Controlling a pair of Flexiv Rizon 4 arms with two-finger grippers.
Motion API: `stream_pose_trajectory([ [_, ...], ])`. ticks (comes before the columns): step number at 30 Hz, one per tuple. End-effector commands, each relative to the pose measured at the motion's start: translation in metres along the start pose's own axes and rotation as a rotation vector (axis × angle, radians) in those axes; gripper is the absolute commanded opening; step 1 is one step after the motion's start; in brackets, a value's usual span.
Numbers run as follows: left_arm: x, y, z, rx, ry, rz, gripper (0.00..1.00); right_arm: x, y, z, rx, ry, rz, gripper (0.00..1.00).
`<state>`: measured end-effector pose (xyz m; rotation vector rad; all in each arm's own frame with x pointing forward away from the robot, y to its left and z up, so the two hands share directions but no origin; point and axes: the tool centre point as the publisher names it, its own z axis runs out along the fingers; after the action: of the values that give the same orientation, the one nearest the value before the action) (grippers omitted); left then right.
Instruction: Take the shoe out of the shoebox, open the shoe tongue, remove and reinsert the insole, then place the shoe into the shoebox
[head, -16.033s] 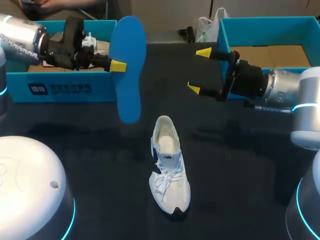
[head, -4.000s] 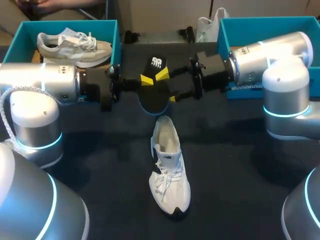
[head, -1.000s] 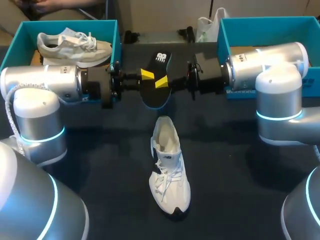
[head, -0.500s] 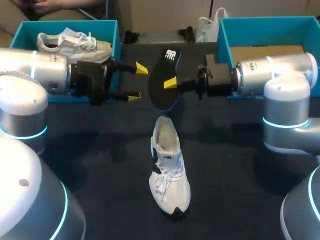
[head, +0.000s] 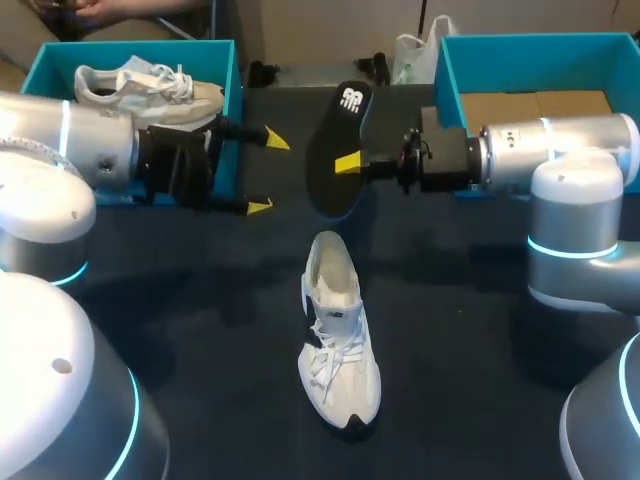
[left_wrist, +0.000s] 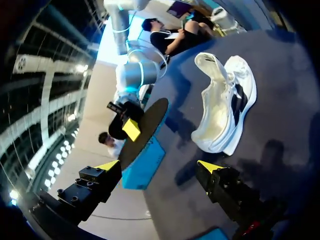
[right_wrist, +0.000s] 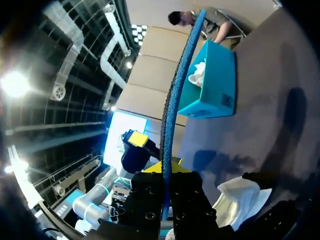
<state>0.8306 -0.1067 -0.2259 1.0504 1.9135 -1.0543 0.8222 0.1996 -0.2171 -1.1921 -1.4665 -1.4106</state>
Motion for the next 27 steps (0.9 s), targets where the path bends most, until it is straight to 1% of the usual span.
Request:
stream_pose_trajectory([
  [1, -0.004, -0.004, -0.005, -0.105, 0.272, -0.328, 1.0, 0.002, -0.006, 0.0, -0.025, -0.004, -0.003, 0.0],
  [10, -0.004, -0.004, -0.005, -0.105, 0.272, -0.328, 1.0, 0.002, -0.006, 0.0, -0.025, -0.004, -0.003, 0.0],
  [11, -0.003, -0.004, -0.003, -0.16, 0.28, -0.359, 1.0, 0.002, -0.006, 0.0, -0.025, -0.004, -0.003, 0.0],
  [12, -0.002, -0.006, -0.003, -0.149, 0.296, -0.373, 1.0, -0.001, -0.005, -0.002, -0.024, 0.005, -0.007, 0.0],
  [14, 0.001, -0.007, -0.002, -0.192, 0.35, -0.446, 1.0, -0.007, -0.005, -0.004, -0.025, 0.002, -0.026, 0.0],
  [17, 0.009, -0.01, -0.001, -0.306, 0.475, -0.571, 1.0, -0.014, -0.004, -0.007, -0.017, -0.021, -0.063, 0.0],
  [18, 0.015, -0.014, -0.003, -0.489, 0.496, -0.583, 1.0, -0.017, -0.005, -0.007, 0.004, -0.029, -0.072, 0.0],
  [19, 0.015, -0.014, -0.003, -0.489, 0.496, -0.583, 1.0, -0.021, -0.007, -0.007, 0.014, -0.076, -0.063, 0.0],
  [27, 0.015, -0.014, -0.003, -0.489, 0.496, -0.583, 1.0, -0.021, -0.007, -0.007, 0.014, -0.076, -0.063, 0.0],
])
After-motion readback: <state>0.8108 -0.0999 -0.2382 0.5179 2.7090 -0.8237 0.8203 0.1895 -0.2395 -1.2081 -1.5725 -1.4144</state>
